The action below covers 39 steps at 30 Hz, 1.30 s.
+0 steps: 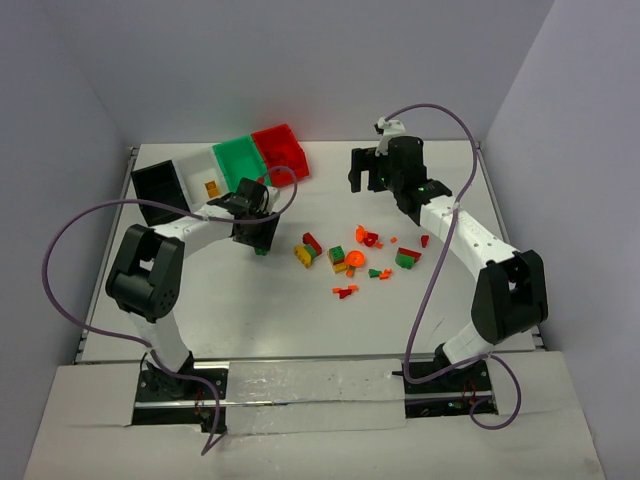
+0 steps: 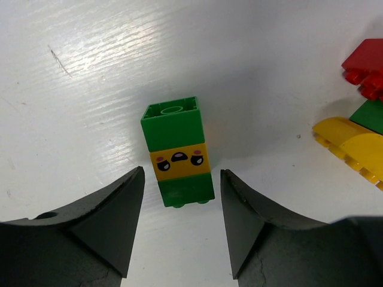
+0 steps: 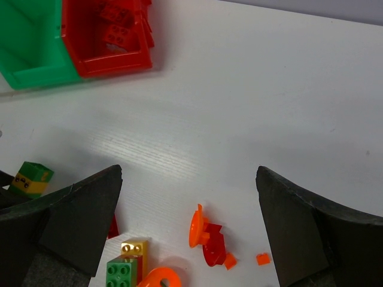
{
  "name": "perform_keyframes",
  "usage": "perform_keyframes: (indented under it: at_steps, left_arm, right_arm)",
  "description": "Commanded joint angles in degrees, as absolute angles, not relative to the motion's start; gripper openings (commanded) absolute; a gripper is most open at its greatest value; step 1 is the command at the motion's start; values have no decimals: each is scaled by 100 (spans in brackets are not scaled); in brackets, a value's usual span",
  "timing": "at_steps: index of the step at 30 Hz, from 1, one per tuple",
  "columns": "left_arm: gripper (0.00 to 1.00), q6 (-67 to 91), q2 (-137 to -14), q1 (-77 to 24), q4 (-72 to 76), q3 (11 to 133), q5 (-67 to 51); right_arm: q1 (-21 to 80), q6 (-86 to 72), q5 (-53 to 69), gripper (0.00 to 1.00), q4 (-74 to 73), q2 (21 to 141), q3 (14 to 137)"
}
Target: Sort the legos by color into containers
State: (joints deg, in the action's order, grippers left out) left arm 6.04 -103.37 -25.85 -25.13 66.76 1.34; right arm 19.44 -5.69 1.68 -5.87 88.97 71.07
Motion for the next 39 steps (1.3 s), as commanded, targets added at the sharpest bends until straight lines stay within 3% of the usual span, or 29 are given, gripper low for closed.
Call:
perform_keyframes:
  at_steps: [1,7,21,29,39]
  left_arm:
    - [62,470,-10264,-2611,-2234,6818,-100]
    - [56,332,-10181,-2594,-2292,6630,-310]
    - [0,-935,-9893,-2070,-2219,6478,-1607]
    - [0,-1803,-8414,-2160,-1840,5951,-2127]
    - [0,-2131,-7534,-2709,-1962,5769,-2170]
  right_arm:
    - [1916,-544,229,100,-562,8648,7153]
    - [1916,-480,427,100,-621,8645,7163]
    - [1920,-1041,1927,100,-971,8793,7071]
    - [2004,-2343,4146,100,-770,9473,7202]
    - [2598,-3190,5121,100,-487,10076,7541]
